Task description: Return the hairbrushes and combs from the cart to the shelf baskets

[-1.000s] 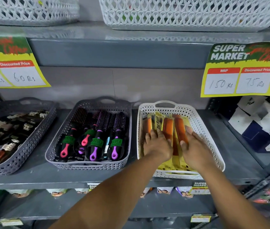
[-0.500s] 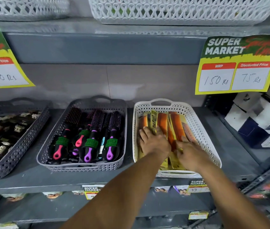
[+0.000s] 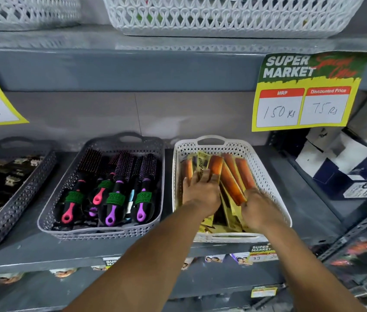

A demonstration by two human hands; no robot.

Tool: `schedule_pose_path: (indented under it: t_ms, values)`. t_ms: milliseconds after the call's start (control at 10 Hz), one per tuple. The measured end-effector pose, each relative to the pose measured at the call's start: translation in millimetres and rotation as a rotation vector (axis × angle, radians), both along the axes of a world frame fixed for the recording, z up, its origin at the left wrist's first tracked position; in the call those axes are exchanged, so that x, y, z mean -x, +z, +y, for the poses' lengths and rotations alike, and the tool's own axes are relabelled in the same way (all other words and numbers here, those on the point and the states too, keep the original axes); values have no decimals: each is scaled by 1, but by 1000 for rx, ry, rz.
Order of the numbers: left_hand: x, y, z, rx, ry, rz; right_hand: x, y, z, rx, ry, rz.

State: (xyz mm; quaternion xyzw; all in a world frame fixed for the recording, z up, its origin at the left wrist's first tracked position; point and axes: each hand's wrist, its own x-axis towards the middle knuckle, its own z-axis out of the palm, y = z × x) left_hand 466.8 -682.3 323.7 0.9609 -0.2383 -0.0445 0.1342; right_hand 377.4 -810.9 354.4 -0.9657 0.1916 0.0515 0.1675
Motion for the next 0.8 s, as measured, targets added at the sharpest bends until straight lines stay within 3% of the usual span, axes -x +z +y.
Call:
schedule_pose_path:
  t_ms: [600, 700, 800]
  values:
    - [25, 3, -30, 218, 438, 157, -4, -1, 5, -40, -18, -46]
    - [25, 3, -26, 265, 423, 105, -2, -1, 2, 7, -1, -175]
    - [34, 10, -24, 338, 320, -1, 12, 12, 8, -106, -15, -431]
